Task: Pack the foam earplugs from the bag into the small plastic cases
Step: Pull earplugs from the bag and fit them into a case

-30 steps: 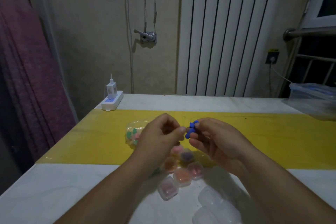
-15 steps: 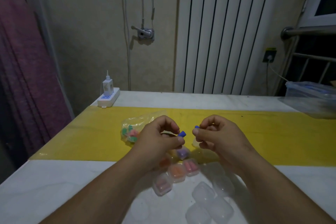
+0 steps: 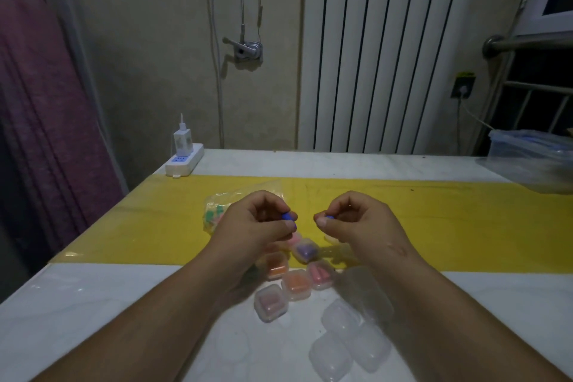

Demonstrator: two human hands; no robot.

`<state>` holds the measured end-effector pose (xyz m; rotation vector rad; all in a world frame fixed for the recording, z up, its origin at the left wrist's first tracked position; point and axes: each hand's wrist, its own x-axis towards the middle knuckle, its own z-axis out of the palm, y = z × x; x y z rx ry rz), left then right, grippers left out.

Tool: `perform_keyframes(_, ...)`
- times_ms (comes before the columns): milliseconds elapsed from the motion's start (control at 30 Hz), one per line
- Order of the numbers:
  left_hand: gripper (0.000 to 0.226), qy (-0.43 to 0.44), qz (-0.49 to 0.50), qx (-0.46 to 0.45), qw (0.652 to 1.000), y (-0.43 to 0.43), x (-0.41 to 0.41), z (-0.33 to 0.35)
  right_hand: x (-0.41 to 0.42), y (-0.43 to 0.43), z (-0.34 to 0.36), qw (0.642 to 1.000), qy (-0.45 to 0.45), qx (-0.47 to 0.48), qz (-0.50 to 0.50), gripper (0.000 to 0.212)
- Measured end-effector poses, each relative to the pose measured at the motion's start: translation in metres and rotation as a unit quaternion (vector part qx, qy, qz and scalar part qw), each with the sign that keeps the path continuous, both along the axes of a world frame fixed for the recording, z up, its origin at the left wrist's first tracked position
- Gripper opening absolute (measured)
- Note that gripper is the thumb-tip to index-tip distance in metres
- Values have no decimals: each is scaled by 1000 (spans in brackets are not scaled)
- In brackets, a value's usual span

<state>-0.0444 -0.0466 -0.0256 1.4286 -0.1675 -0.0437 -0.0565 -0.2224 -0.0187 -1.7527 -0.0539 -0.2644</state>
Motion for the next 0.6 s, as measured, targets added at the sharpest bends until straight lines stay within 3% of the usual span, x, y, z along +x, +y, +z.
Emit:
perform_keyframes(367,21,-45,7,76,996,-6,-1,-5,-2,3,0,1000,-3,29,-2,12)
perform_keyframes(600,31,-51,13,102,993,-9,-2,-2,-1,6,0,1000,-2,-20,6,16)
